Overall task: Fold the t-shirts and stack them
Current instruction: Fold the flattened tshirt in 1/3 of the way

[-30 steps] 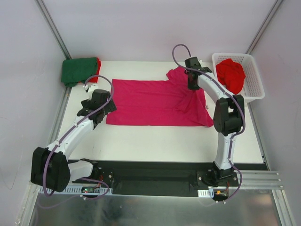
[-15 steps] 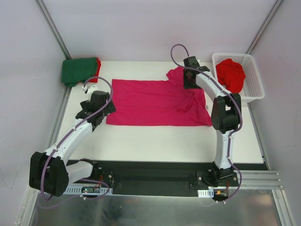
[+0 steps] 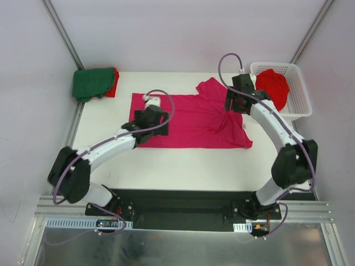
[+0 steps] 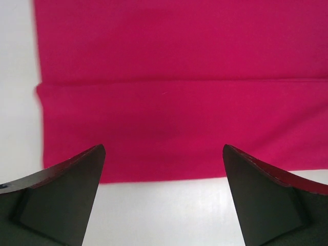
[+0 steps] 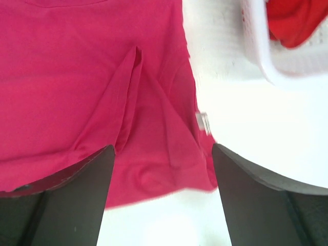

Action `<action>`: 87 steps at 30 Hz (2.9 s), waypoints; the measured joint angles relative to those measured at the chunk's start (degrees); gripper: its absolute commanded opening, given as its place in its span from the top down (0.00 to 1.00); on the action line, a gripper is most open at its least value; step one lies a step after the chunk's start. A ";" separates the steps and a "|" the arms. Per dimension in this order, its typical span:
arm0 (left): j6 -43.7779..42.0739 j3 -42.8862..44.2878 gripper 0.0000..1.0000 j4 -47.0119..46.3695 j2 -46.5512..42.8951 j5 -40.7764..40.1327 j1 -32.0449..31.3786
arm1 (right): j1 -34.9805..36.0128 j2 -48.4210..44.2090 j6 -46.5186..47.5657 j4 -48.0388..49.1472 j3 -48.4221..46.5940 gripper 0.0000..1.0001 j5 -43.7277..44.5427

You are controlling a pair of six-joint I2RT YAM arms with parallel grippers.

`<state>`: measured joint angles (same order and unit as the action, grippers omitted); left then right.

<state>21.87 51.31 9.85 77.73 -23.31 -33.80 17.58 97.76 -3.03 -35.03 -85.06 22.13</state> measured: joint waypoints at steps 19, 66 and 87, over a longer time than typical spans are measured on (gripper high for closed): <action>-21.99 42.51 0.03 -6.60 43.69 8.02 -13.81 | -0.04 -45.27 -8.52 -11.85 19.56 0.19 -6.36; -24.22 55.08 0.68 -6.60 57.92 17.70 -19.47 | -0.04 -49.92 -8.26 -18.60 20.81 0.14 -5.01; -24.44 55.28 0.55 -6.60 58.03 16.72 -19.47 | -0.09 -49.94 -8.15 -18.80 22.23 0.14 -5.05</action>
<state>-2.57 106.59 3.25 135.76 -6.59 -53.28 17.50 47.81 -11.18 -53.82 -62.83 17.08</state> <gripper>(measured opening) 0.443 0.858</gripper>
